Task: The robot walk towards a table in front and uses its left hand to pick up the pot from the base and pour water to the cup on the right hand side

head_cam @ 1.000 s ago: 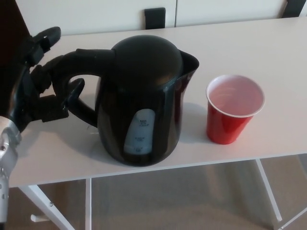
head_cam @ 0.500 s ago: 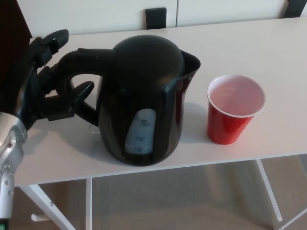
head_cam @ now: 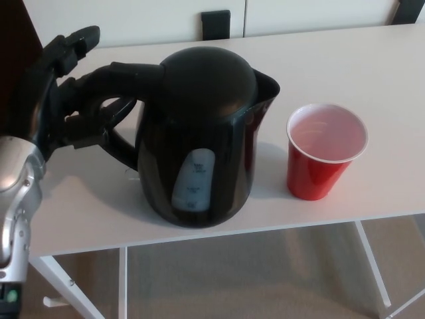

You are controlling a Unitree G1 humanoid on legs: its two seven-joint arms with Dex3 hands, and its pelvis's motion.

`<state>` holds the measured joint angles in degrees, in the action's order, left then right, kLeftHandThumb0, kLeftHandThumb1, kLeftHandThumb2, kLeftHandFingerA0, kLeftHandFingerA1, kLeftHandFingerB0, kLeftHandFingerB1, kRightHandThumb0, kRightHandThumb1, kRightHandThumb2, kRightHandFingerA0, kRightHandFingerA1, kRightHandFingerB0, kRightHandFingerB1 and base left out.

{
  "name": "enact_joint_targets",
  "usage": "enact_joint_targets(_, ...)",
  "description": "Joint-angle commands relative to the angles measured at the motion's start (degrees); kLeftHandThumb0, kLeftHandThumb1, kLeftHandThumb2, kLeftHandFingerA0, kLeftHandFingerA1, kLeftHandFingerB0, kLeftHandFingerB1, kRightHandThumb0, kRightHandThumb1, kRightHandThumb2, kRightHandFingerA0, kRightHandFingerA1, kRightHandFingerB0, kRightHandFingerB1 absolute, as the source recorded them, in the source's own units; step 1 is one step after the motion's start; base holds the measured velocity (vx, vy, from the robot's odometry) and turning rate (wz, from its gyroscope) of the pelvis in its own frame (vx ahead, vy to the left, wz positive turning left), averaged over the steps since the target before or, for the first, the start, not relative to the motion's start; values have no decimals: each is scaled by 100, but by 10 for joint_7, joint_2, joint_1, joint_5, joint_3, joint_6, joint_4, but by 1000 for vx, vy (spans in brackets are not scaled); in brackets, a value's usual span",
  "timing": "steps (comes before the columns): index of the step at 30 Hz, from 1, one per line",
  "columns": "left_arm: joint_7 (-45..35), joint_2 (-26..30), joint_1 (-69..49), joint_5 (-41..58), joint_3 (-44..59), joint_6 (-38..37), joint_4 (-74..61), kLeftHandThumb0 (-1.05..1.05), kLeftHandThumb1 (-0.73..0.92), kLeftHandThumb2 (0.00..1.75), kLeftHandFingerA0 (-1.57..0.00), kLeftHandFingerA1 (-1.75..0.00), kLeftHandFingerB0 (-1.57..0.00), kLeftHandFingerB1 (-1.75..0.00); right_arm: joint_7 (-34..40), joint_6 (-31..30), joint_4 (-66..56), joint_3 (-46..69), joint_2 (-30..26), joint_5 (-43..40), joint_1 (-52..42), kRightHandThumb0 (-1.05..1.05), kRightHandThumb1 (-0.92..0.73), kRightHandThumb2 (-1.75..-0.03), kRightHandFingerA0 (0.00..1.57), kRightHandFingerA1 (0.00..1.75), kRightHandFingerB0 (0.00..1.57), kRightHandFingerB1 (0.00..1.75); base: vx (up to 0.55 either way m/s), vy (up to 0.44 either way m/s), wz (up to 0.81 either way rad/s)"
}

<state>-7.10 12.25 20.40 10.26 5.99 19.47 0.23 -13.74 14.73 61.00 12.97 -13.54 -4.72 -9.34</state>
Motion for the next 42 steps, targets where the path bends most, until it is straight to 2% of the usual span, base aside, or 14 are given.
enact_joint_targets(1,17,3,12,-25,1,-10,17,-42,44,65,-25,-40,-19,-35,-2,-7,-11,1,-6,-4,-5,-28,-56,-56,65,53,50,45,0,0,0)
enact_joint_targets(9,11,27,28,-55,-10,-35,61,-46,43,66,-25,-40,-18,-36,3,-18,-11,0,-7,-3,4,-29,-54,-56,69,52,51,44,0,0,0)
enact_joint_targets(23,-14,71,23,-102,-52,-80,91,-46,43,66,-29,-41,-20,-36,-6,-23,-2,13,-4,-16,19,-23,-51,-54,66,55,52,47,0,0,0)
enact_joint_targets(29,-15,77,31,-115,-67,-86,90,-44,43,65,-32,-41,-23,-37,-11,-21,-1,19,-4,-18,23,-24,-52,-55,62,54,51,47,0,0,0)
enact_joint_targets(42,-11,67,58,-138,-83,-81,92,-45,43,66,-33,-42,-23,-37,-8,-31,-20,10,-7,-9,24,-27,-54,-55,64,53,49,45,0,0,0)
